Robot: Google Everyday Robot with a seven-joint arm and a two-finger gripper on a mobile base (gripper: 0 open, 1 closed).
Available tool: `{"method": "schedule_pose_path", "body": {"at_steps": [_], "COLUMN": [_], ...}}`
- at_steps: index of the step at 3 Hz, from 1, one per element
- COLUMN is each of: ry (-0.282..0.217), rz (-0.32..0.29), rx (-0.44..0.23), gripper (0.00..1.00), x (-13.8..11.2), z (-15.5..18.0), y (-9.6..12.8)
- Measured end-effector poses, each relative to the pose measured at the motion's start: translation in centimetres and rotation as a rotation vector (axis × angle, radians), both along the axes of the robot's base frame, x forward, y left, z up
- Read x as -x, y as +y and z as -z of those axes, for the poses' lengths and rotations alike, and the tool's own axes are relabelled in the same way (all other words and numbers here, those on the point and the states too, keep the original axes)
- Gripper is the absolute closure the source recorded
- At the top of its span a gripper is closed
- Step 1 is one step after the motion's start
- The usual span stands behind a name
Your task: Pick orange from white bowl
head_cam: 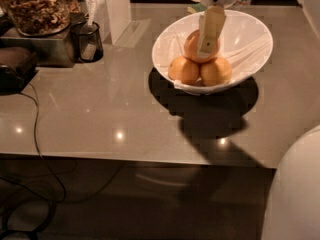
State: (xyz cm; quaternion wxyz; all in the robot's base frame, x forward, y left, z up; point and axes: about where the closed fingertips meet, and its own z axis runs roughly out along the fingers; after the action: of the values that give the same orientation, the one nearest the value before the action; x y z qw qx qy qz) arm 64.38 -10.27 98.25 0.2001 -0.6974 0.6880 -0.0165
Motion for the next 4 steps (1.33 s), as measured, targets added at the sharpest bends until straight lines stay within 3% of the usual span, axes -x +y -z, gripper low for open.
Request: {"method": "schedule_pose_path", "body": {"at_steps": [1, 3, 4], "ry": [0.008, 0.140, 0.140], "rz": [0.004, 0.106, 0.106], "rx": [0.007, 0.028, 0.028], "gripper": [0.00, 0.00, 0.19], "x": [-0.9, -3.9, -3.8], "z": [0.8, 7.3, 6.8], "y": [-0.1, -3.1, -3.1]}}
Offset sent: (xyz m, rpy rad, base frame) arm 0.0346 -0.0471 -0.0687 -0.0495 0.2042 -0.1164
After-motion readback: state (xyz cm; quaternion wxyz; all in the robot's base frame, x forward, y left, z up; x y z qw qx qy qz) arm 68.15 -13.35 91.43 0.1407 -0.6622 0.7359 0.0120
